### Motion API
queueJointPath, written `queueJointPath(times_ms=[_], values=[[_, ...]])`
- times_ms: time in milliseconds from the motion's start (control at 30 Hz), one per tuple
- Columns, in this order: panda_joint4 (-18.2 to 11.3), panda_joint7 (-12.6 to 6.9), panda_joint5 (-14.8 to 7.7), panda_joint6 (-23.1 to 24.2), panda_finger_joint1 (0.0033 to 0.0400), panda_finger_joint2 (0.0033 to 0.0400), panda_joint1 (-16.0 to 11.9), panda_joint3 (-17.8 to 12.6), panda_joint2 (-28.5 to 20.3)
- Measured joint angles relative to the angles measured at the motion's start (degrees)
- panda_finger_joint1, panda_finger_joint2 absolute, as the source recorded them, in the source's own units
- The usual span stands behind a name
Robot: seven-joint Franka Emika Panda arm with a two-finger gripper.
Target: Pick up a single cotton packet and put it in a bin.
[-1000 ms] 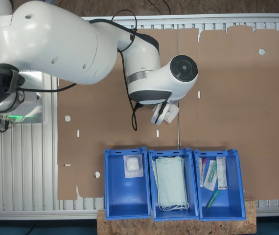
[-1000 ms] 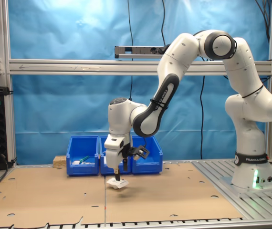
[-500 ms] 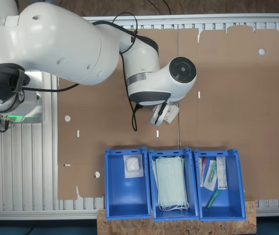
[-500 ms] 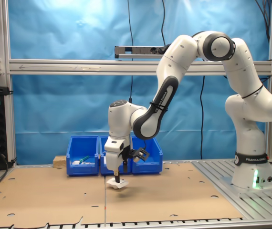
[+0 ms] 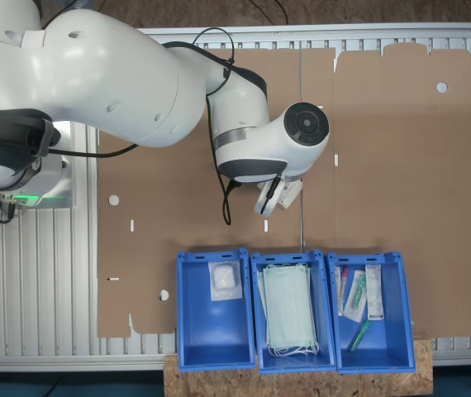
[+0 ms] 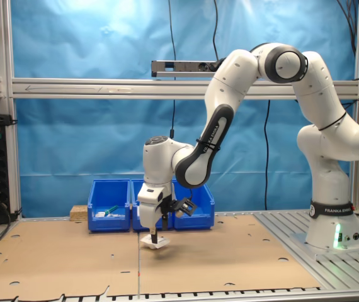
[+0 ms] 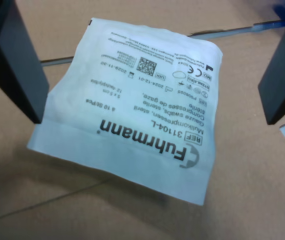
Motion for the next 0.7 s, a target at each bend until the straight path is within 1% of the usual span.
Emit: queueJointPath(times_ms=[433, 700], values=[[0.8, 0.0, 0.0, 0.7, 0.04, 0.04, -0.6, 0.0, 1.0], [2.1, 0.0, 0.1, 1.1, 0.04, 0.04, -1.1, 0.0, 1.7]])
